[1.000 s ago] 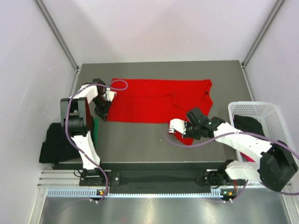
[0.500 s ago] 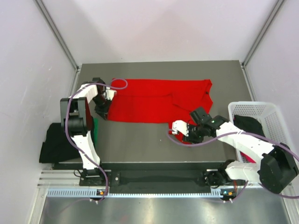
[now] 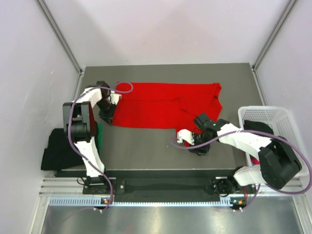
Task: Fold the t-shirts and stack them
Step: Fold the tshirt
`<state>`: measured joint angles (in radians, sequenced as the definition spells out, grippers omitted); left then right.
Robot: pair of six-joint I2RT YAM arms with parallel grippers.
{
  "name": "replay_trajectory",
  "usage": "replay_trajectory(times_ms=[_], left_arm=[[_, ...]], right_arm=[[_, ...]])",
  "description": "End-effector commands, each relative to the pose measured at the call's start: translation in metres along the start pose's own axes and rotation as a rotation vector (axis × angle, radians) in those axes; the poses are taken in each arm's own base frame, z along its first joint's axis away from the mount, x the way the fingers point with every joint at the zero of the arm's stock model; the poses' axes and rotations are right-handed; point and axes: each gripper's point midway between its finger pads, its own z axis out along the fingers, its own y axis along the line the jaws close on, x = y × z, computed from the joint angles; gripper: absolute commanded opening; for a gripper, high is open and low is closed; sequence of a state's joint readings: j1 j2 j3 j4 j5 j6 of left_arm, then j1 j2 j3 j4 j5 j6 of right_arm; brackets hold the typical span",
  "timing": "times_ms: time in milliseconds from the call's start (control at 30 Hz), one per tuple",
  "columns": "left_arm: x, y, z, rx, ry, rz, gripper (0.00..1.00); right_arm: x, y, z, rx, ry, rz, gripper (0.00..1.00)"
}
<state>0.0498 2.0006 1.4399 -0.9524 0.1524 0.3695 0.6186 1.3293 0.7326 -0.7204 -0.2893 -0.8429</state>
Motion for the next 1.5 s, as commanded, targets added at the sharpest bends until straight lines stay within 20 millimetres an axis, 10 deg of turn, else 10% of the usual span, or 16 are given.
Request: replay_trajectory(times_ms=[0, 267, 400, 533, 867, 1467], left_arm=[[-0.002, 0.0, -0.003, 0.002, -0.013, 0.003, 0.0], [-0.003, 0.002, -0.002, -0.003, -0.015, 0.0, 0.0], [-0.003, 0.001, -0.002, 0.002, -0.017, -0.001, 0.0], [-0.002, -0.001, -0.004, 0.008, -0.016, 0.0, 0.0], [-0.015, 0.0, -0.031, -0.009, -0.054, 0.031, 0.0], [-0.066, 0.02, -0.055, -0.032, -0.07, 0.062, 0.0]], right_arm=[[-0.006, 0.0, 0.009, -0.028, -0.036, -0.027, 0.52], [0.001, 0.008, 0.019, -0.096, -0.005, -0.026, 0.5], [0.004, 0.004, 0.024, -0.078, 0.01, -0.01, 0.15], [0.005, -0.006, 0.016, -0.022, 0.022, 0.003, 0.0], [-0.018, -0.072, -0.094, 0.305, -0.053, 0.005, 0.0], [-0.017, -0.224, -0.166, 0.675, -0.102, 0.274, 0.0]])
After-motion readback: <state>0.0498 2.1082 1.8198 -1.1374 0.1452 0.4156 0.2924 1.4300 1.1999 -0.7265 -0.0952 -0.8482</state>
